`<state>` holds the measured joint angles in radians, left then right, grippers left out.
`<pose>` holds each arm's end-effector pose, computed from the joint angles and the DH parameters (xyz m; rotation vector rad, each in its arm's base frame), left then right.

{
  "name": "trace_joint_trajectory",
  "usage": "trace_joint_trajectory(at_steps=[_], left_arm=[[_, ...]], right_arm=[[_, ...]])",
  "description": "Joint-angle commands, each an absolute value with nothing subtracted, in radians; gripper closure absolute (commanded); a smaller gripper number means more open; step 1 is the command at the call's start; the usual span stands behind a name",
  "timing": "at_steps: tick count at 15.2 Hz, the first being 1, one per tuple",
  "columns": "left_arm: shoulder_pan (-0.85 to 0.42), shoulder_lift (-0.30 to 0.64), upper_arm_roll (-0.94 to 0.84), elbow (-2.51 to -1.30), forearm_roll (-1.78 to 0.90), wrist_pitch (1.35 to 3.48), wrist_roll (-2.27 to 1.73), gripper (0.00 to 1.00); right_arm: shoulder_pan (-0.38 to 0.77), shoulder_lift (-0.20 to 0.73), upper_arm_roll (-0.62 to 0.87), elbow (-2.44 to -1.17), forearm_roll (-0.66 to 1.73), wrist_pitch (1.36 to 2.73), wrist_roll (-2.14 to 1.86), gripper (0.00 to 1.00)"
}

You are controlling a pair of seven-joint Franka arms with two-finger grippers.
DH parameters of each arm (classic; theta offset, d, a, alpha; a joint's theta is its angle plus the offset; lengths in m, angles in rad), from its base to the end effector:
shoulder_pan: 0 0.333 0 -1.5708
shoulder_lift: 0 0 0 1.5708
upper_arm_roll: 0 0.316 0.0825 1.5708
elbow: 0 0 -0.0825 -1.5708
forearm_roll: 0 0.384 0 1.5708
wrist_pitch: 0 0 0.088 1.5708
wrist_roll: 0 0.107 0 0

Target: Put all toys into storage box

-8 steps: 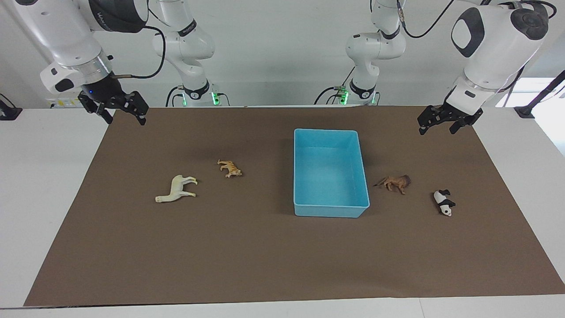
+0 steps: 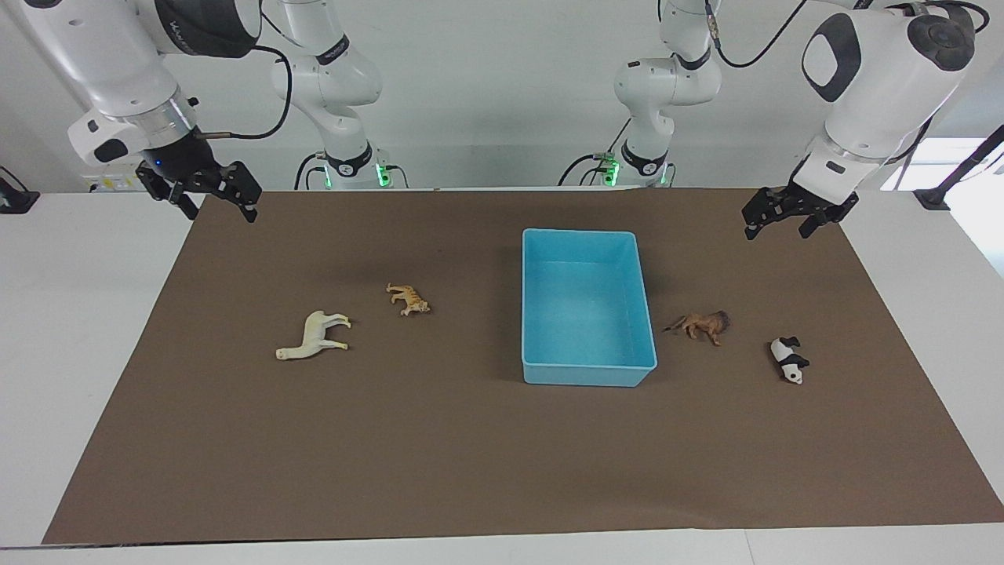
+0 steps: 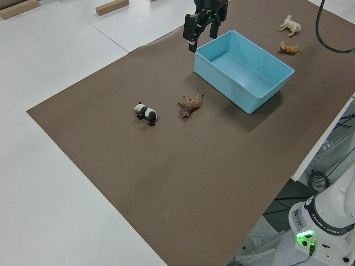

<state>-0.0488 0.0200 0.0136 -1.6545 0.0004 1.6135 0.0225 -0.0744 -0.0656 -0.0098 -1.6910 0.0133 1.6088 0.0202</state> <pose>0.5602 -0.0198 0.5774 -3.1378 0.0906 0.0958 0.5340 -0.0438 0.6067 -3.1227 0.1641 0.0253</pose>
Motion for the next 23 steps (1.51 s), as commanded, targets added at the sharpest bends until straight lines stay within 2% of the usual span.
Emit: trace_joint_trajectory(at_steps=[1,4,7,10,13,16,21,23], left_arm=[[-0.060,-0.001,0.018,-1.670,0.020,1.603,0.008,0.00],[-0.060,-0.031,0.020,-1.750,0.020,1.653,-0.050,0.00],[-0.061,-0.054,0.020,-1.865,0.018,1.785,-0.190,0.00],[-0.055,-0.003,0.021,-1.867,0.018,1.813,-0.444,0.00],[-0.057,0.003,0.020,-1.942,0.018,1.911,-0.822,0.00],[-0.058,0.003,0.020,-2.023,0.018,2.037,-1.212,0.00],[-0.077,0.081,0.017,-2.101,0.018,2.187,-1.636,0.00],[-0.077,0.080,0.017,-2.155,0.018,2.262,-1.724,0.00]], right_arm=[[-0.100,-0.074,-0.002,-1.687,0.012,1.588,-0.001,0.00],[-0.118,-0.083,-0.002,-1.715,0.012,1.623,0.002,0.00],[-0.109,-0.077,0.002,-1.788,0.011,1.752,-0.011,0.00],[-0.092,0.000,0.003,-1.796,0.011,1.857,-0.011,0.00],[-0.086,0.106,0.012,-1.784,0.005,1.942,-0.029,0.00],[-0.051,0.166,0.012,-1.782,-0.005,1.976,-0.084,0.00],[-0.026,0.199,0.012,-1.799,-0.002,1.974,-0.086,0.00],[-0.029,0.207,0.012,-1.827,-0.002,1.983,-0.086,0.00]])
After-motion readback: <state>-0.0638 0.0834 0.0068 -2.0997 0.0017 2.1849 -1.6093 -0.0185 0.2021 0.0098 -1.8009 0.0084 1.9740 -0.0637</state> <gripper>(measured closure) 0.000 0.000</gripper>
